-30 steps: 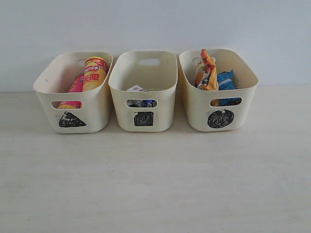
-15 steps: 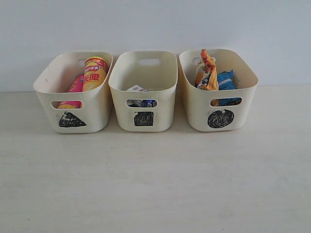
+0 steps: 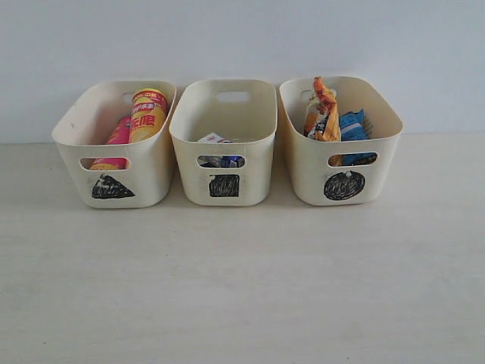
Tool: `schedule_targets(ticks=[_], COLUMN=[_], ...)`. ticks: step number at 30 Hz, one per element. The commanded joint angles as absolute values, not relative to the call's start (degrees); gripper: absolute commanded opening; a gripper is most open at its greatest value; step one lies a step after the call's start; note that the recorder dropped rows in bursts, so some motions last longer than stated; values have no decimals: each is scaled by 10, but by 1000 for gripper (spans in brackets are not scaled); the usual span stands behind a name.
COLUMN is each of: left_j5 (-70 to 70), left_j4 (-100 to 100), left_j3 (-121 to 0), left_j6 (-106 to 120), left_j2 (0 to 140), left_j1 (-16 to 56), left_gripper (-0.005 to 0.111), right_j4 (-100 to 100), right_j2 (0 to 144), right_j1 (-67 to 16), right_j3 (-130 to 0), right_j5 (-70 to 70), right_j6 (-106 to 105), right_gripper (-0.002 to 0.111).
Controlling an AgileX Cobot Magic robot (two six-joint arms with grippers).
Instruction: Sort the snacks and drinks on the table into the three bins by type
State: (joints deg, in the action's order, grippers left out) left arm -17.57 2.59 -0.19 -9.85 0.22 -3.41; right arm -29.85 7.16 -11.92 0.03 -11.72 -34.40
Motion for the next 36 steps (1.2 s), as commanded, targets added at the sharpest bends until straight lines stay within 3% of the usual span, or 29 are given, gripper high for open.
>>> schedule_targets(ticks=[1,6,14,23,31,36], left_j5=[-174,-175,-175,-176,-176,-176], left_j4=[23,23,23,23,23,23], left_j3=[0,0,0,0,0,0], left_j6=[-95,-95,-95,-95,-95,-95], left_j2=[0,0,0,0,0,0], left_j1=[-35,-35,-35,-35,-35,-35], left_gripper=[4,4,4,4,4,4], right_j4=[-294,-303,-295,-188,-189,-88], right_j2=[64,64,0,0,0,0], right_j1=[-109,-45,48,63,63,61], right_j3=[0,0,0,0,0,0], right_j5=[-58,10,-104,-205,-188,-187], right_j6=[-345,-298,-288,-194,-164,-68], right_gripper=[1,1,1,1,1,1])
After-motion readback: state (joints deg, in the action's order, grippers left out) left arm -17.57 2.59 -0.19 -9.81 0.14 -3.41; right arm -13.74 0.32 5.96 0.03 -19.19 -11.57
